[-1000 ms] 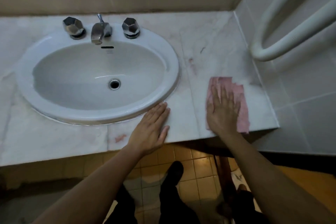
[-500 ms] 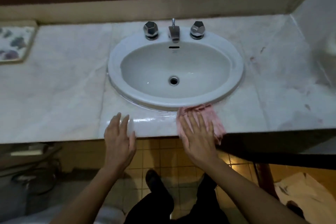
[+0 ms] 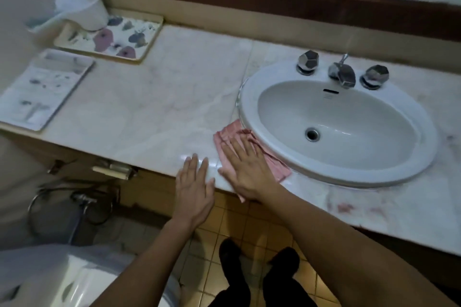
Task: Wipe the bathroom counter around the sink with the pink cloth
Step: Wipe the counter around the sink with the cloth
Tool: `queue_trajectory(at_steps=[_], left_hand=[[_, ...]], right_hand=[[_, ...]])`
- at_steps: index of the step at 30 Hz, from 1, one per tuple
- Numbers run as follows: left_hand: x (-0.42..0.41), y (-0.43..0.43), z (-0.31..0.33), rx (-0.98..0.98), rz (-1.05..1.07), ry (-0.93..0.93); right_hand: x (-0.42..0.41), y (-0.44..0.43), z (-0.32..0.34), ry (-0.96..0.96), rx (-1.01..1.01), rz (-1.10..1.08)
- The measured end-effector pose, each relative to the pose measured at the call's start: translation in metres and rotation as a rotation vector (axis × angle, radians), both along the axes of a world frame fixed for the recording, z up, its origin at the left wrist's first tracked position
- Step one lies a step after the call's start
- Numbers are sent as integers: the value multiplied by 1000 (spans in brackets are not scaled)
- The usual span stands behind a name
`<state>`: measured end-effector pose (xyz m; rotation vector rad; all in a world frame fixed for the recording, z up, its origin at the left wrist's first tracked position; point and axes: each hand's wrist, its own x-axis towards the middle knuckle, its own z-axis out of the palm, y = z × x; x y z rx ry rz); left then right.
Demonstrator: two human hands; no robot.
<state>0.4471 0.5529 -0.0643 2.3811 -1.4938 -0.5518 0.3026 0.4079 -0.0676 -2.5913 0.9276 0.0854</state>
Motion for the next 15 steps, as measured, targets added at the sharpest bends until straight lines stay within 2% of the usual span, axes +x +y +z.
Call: queue_trajectory(at_steps=[5,8,10,13,15], left_hand=[[9,-9,28,-107,199,306],[18,-12,49,-142,376,475],[21,-16,61,-144,443,522],[23,-19,71,-125,428,518],[23,-20,74,-92,354,531]], right_hand=[[44,-24,-6,12,-53,62],[25,-3,-4,-8,-14,229],[-4,20,0,-32,73,287],[-44,41,21,-101,306,163],[-59,42,53,-137,538,-58]])
